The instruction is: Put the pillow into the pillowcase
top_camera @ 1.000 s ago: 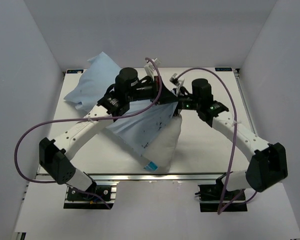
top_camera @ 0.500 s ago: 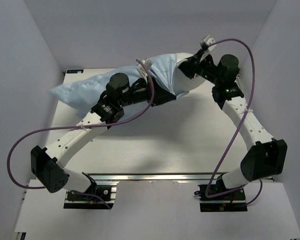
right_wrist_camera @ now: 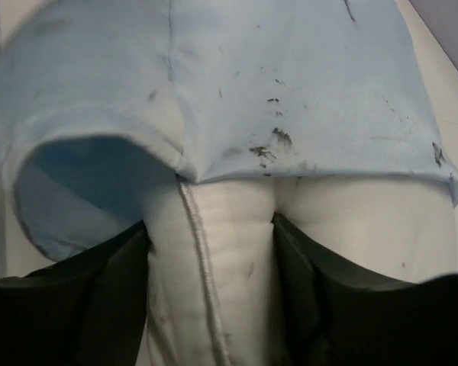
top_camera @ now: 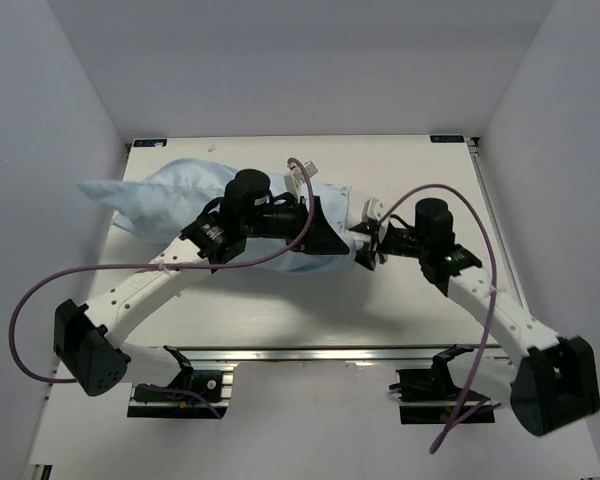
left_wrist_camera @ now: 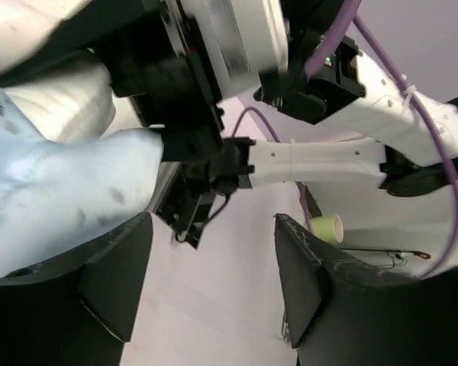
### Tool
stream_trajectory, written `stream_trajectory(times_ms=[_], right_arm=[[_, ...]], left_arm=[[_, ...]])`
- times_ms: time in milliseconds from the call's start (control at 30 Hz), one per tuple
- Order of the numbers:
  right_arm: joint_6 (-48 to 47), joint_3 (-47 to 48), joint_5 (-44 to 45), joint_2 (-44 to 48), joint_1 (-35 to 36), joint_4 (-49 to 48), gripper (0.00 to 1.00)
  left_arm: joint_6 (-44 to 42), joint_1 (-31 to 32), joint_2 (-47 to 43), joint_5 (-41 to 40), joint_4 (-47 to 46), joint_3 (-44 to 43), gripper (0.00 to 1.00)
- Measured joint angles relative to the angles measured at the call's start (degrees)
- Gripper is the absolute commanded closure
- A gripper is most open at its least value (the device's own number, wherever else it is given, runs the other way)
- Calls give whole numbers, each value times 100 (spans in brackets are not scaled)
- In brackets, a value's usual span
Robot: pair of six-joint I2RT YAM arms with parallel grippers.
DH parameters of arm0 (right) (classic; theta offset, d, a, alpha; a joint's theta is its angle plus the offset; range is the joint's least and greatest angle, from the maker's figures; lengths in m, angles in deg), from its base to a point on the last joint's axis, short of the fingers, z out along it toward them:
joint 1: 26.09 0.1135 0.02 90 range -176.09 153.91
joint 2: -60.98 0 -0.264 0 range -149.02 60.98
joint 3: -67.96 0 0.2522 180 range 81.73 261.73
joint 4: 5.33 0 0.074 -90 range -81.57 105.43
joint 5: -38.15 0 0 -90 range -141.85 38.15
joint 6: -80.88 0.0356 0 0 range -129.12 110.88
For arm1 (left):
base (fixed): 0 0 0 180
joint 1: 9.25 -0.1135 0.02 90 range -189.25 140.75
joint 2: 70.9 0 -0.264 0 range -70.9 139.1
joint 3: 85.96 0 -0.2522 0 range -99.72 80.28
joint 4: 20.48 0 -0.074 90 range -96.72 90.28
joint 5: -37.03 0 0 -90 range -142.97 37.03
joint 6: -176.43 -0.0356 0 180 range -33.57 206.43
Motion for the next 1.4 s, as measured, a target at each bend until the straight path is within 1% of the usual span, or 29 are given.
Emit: stream_trajectory(times_ms=[133, 200, 267, 367, 400, 467, 533, 633, 700, 767, 833, 867, 967, 1033, 1100, 1133, 1400], right_arm=[[-874, -234, -262, 1104, -57, 1130, 23], [-1217, -254, -339, 1637, -81, 1705, 20], [-1390, -254, -343, 2090, -94, 2157, 19], [-1368, -254, -90, 2559, -111, 2667, 15], [-1298, -262, 68, 2671, -122, 2761, 11], [-1045, -332, 483, 2863, -157, 2776, 11], [-721, -372, 918, 2896, -203, 2732, 10], [76, -356, 1700, 2608, -273, 2396, 11], [721, -243, 2199, 2153, -330, 2146, 11], [1309, 44, 2463, 1517, -424, 2031, 11], [1856, 409, 2529, 883, -562, 1915, 11], [2124, 577, 2524, 599, -634, 1821, 11], [2765, 940, 2424, 33, -817, 1554, 11], [3115, 1161, 2302, -278, -907, 1394, 11], [3377, 1381, 2186, -601, -957, 1294, 11], [3493, 1478, 2124, -769, -977, 1226, 11], [4116, 1539, 1829, -1709, -999, 1036, 11]], left_arm=[[-101, 0, -284, 55, 844, -614, 26], [-197, 0, -437, 33, 1209, -1099, 28], [-304, -2, -584, -24, 1462, -1532, 27], [-472, -2, -778, -317, 1751, -1884, 24], [-514, -2, -811, -481, 1847, -1919, 24], [-575, -4, -785, -831, 2061, -1930, 24], [-623, -28, -553, -1209, 2275, -1967, 23], [-715, -70, 162, -1714, 2483, -2142, 23], [-802, -105, 868, -2017, 2583, -2382, 22], [-883, -146, 1606, -2293, 2785, -2789, 22], [-975, -184, 2341, -2588, 3021, -3390, 22], [-1023, -199, 2745, -2774, 3174, -3827, 22], [-1178, -258, 3759, -3344, 3569, -5149, 23], [-1270, -304, 4260, -3663, 3676, -5901, 23], [-1346, -358, 4540, -3880, 3722, -6297, 23], [-1364, -385, 4605, -3963, 3718, -6345, 23], [-1482, -503, 4725, -4175, 3630, -6041, 24]])
